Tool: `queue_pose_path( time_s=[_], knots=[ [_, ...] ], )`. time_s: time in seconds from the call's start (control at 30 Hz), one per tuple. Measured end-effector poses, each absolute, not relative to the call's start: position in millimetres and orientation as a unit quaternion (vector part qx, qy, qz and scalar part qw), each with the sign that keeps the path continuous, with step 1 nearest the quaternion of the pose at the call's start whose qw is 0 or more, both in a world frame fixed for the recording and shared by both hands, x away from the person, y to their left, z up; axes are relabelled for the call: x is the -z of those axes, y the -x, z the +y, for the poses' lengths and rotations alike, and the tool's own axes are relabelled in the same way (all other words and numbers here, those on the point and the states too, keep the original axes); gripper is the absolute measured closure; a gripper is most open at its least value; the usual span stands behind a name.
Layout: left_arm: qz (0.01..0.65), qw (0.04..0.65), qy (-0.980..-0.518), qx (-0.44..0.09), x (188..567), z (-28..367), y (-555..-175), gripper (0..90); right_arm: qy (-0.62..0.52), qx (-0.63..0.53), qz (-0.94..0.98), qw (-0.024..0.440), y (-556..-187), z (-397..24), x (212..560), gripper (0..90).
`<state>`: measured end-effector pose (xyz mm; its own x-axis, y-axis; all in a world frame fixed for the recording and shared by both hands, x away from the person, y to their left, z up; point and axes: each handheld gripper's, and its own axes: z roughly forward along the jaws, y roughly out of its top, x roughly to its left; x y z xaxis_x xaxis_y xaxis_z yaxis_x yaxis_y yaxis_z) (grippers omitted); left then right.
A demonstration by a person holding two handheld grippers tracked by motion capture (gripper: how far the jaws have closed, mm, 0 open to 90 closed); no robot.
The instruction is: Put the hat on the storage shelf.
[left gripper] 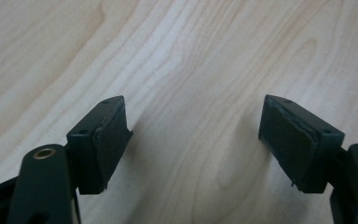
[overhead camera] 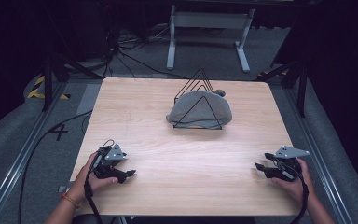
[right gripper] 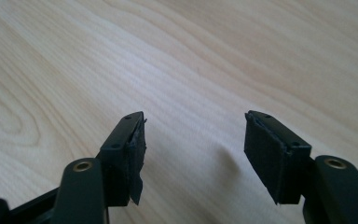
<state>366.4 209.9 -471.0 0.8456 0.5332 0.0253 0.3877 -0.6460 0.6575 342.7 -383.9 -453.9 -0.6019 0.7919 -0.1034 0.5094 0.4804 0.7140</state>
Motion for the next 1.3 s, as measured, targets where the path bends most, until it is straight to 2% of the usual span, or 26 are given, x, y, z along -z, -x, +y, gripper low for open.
queue_pose_path(
  time_s=[0.1, 0.23, 0.63, 1.3],
  knots=[
    [0.27, 0.35, -0.892, -0.1, 474.9, 216.1, -362.0, 22.6, -0.406, -0.355, 0.818, 0.202, -338.4, -392.9, 464.4, 36.3],
    [0.28, 0.377, -0.876, -0.115, 481.2, 221.3, -354.0, 21.4, -0.42, -0.36, 0.807, 0.205, -335.2, -398.9, 466.3, 32.4],
    [0.294, 0.37, -0.873, -0.119, 481.3, 221.3, -352.8, 17.1, -0.438, -0.352, 0.799, 0.212, -335.5, -397.7, 466.7, 25.3],
    [0.297, 0.368, -0.873, -0.119, 481.2, 220.7, -354.2, 15.1, -0.441, -0.351, 0.798, 0.213, -336.4, -397.2, 466.9, 23.7]
  ],
)
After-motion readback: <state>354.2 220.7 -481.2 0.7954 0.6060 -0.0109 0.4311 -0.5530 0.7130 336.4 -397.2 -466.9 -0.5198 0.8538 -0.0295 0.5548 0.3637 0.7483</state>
